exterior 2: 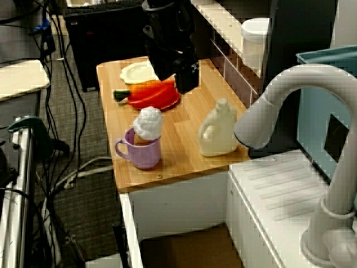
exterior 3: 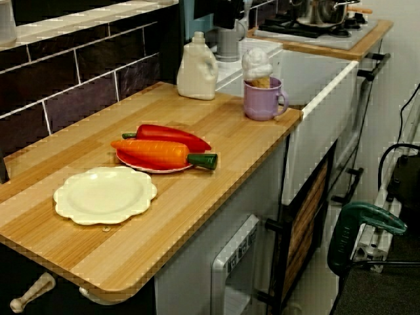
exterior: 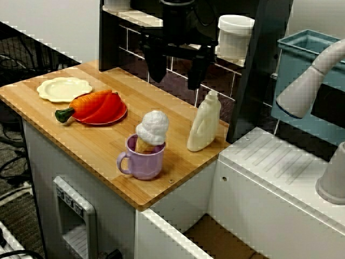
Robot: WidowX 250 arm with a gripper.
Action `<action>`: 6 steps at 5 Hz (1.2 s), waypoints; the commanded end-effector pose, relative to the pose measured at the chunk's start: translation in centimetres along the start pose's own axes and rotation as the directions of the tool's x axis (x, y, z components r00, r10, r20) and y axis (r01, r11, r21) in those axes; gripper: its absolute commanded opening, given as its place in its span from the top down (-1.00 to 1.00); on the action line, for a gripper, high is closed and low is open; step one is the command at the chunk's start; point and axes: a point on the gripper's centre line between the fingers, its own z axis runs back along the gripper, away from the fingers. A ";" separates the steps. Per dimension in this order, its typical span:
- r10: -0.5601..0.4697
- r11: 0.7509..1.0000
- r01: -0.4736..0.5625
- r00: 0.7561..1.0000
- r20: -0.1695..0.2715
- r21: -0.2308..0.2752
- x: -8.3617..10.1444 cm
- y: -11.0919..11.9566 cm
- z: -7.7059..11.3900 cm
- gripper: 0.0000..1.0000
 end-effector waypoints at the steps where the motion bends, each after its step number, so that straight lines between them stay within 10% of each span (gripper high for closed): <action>1: -0.070 0.997 0.072 0.996 0.055 -0.028 0.5 -1.4 0.9 -1.00; 6: -0.219 0.976 0.216 0.970 0.105 0.036 2.1 -2.9 -3.9 -1.00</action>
